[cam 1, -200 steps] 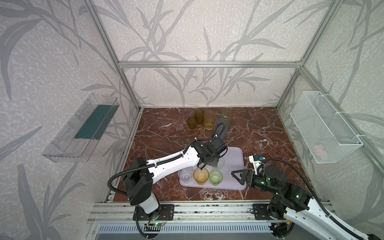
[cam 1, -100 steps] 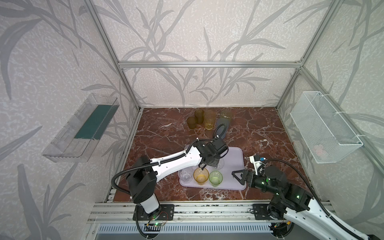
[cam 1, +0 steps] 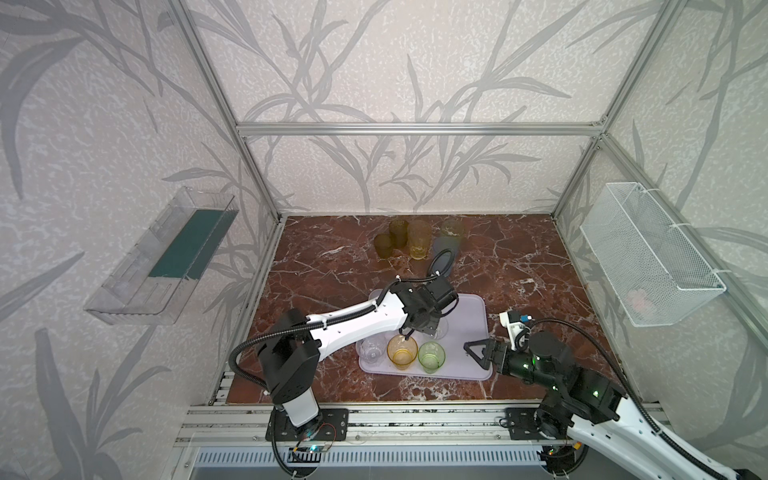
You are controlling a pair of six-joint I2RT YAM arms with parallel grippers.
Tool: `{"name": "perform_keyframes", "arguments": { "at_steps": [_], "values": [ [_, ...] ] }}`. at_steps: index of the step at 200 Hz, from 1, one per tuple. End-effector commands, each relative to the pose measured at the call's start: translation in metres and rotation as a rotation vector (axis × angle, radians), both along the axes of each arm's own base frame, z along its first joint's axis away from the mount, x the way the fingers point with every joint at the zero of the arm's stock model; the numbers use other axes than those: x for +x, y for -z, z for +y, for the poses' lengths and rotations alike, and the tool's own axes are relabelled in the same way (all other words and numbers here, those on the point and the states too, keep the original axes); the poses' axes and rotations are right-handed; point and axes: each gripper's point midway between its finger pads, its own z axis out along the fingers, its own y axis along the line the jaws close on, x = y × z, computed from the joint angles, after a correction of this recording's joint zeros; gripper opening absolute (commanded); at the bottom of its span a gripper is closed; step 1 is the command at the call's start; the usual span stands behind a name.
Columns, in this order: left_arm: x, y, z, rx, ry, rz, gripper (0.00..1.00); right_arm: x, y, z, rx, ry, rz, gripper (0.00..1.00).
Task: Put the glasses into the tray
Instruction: 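Lower the clear glass onto the tray beside the other clear glasses, then open the left gripper and draw it back from the tray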
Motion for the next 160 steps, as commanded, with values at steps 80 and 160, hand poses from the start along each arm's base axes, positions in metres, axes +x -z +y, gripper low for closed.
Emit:
{"name": "perform_keyframes", "arguments": {
  "at_steps": [80, 160],
  "values": [
    [0.0064, -0.0094, -0.0061, -0.006, 0.005, -0.026, 0.12, 0.0012, 0.0072, -0.0056, -0.029, 0.027, 0.021, 0.99],
    [0.0082, -0.0163, -0.0077, -0.021, 0.000, -0.037, 0.23, 0.0019, 0.0086, -0.0069, -0.038, 0.034, 0.021, 0.99]
  ]
}}
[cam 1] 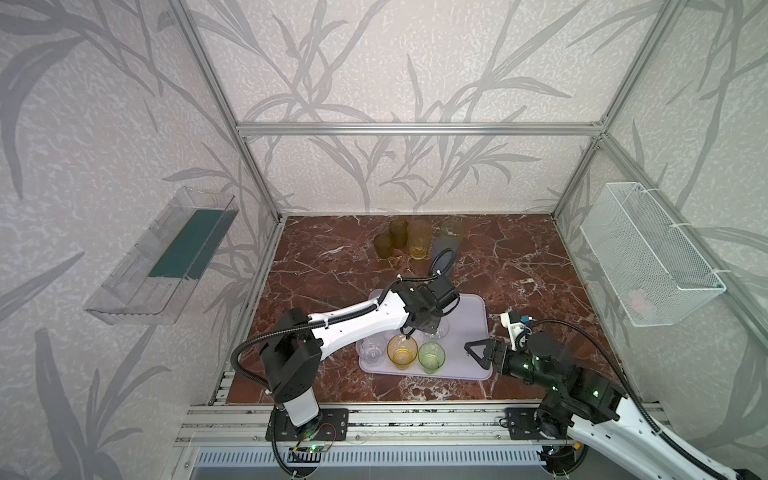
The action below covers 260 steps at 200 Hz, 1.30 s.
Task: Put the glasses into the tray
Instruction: 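Open the left gripper and draw it back from the tray, then reach the left gripper to the short olive textured glass beyond the tray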
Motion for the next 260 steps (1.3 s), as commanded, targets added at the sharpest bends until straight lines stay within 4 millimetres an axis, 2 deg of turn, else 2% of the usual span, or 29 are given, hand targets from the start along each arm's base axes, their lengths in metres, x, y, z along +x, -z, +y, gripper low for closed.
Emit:
{"name": "perform_keyframes", "arguments": {
  "at_steps": [1, 27, 43, 69, 78, 89, 105, 112, 121, 194, 260],
  "values": [
    [0.006, -0.015, -0.004, -0.021, -0.013, -0.031, 0.23, 0.001, 0.004, -0.003, -0.019, 0.015, 0.010, 0.99],
    [0.007, -0.020, -0.006, -0.032, -0.010, -0.036, 0.30, 0.001, 0.002, -0.003, -0.018, 0.015, 0.009, 0.99],
    [0.007, -0.025, -0.008, -0.042, -0.005, -0.042, 0.31, 0.001, -0.001, -0.002, -0.015, 0.011, 0.005, 0.99],
    [0.011, -0.035, -0.007, -0.041, -0.004, -0.065, 0.41, 0.001, -0.007, -0.002, -0.018, 0.004, -0.009, 0.99],
    [0.012, -0.039, -0.006, -0.032, -0.006, -0.077, 0.51, 0.001, -0.009, -0.003, -0.025, 0.001, -0.013, 0.99],
    [0.015, -0.045, -0.002, -0.012, -0.017, -0.098, 0.58, 0.001, -0.010, -0.004, -0.039, 0.000, -0.017, 0.99],
    [0.022, -0.057, 0.008, 0.027, -0.047, -0.141, 0.76, 0.001, -0.010, -0.006, -0.061, -0.001, -0.019, 0.99],
    [0.026, -0.063, 0.012, 0.042, -0.062, -0.164, 0.88, 0.001, -0.011, -0.006, -0.067, -0.004, -0.021, 0.99],
    [0.029, -0.069, 0.016, 0.062, -0.071, -0.192, 0.99, 0.001, -0.011, -0.006, -0.074, -0.010, -0.022, 0.99],
    [0.067, -0.108, 0.057, 0.058, -0.178, -0.311, 0.99, 0.013, -0.022, -0.012, -0.239, -0.045, -0.120, 0.99],
    [0.119, -0.132, 0.110, -0.030, -0.326, -0.388, 0.99, 0.027, -0.046, -0.020, -0.335, -0.018, -0.177, 0.99]
  ]
}}
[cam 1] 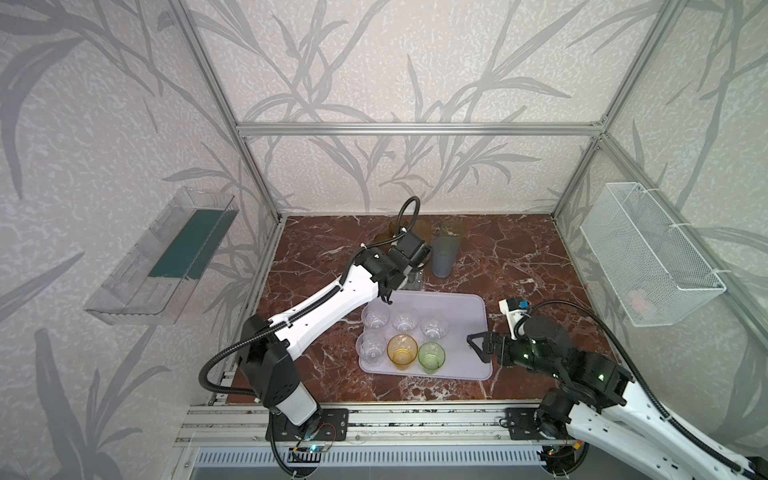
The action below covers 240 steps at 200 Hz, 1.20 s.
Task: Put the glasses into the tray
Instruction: 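Reach the left gripper to the short olive textured glass beyond the tray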
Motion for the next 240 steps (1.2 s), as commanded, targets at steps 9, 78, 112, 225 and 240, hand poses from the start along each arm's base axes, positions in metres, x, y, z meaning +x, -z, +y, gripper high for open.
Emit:
{"name": "perform_keyframes", "arguments": {
  "at_steps": [9, 78, 112, 225, 240],
  "values": [
    [0.021, -0.024, 0.024, -0.052, -0.051, -0.089, 0.99, 0.006, -0.013, -0.010, -0.058, 0.021, -0.037, 0.99],
    [0.072, -0.032, 0.052, -0.230, -0.128, -0.144, 0.99, 0.005, -0.023, -0.024, -0.047, 0.068, -0.020, 0.99],
    [0.084, -0.024, 0.076, -0.343, -0.159, -0.136, 0.99, 0.015, -0.028, -0.017, 0.006, 0.097, -0.022, 0.99],
    [0.140, 0.004, 0.137, -0.642, -0.185, -0.104, 1.00, 0.053, -0.031, -0.027, 0.086, 0.304, -0.067, 0.99],
    [0.147, 0.009, 0.136, -0.673, -0.177, -0.093, 0.99, 0.054, -0.029, -0.033, 0.099, 0.338, -0.075, 0.99]
  ]
}}
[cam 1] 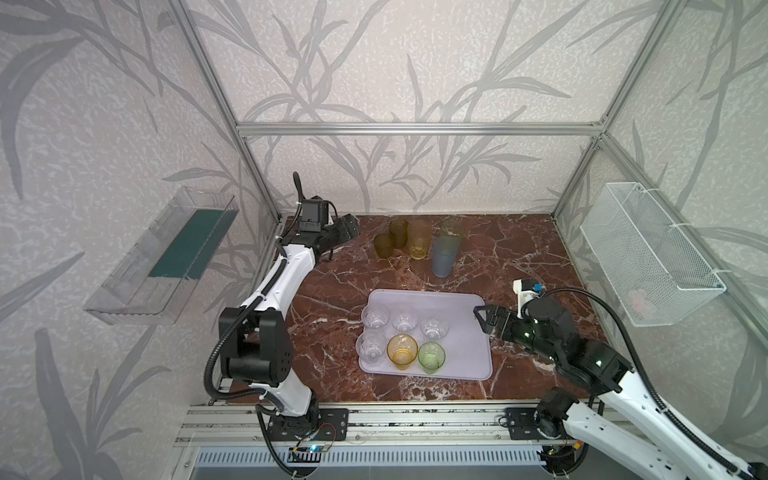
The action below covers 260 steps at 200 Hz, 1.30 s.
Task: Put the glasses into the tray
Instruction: 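Reach the left gripper to the short olive textured glass beyond the tray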
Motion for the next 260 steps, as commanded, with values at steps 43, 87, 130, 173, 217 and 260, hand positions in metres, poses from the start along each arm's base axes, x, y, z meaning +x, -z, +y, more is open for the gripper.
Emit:
{"name": "perform_keyframes", "arguments": {
  "at_steps": [43, 87, 130, 173, 217, 260],
  "values": [
    [0.024, 0.019, -0.023, -0.130, 0.104, 0.007, 0.99, 0.008, -0.005, -0.018, 0.036, 0.096, -0.039, 0.99],
    [0.031, 0.051, -0.028, -0.114, 0.121, 0.080, 0.87, 0.014, -0.006, -0.016, 0.037, 0.090, -0.027, 0.99],
    [0.038, 0.080, -0.032, -0.106, 0.108, 0.160, 0.77, 0.021, -0.008, -0.003, 0.069, 0.051, -0.023, 0.99],
    [0.041, 0.093, -0.048, -0.059, 0.145, 0.189, 0.74, 0.025, -0.007, 0.000, 0.082, 0.045, -0.015, 0.99],
    [0.047, 0.110, -0.059, -0.014, 0.162, 0.238, 0.64, 0.028, 0.000, -0.003, 0.090, 0.054, 0.017, 0.99],
    [0.057, 0.123, -0.064, 0.012, 0.168, 0.268, 0.60, 0.029, -0.002, -0.004, 0.104, 0.051, 0.013, 0.99]
  ]
}}
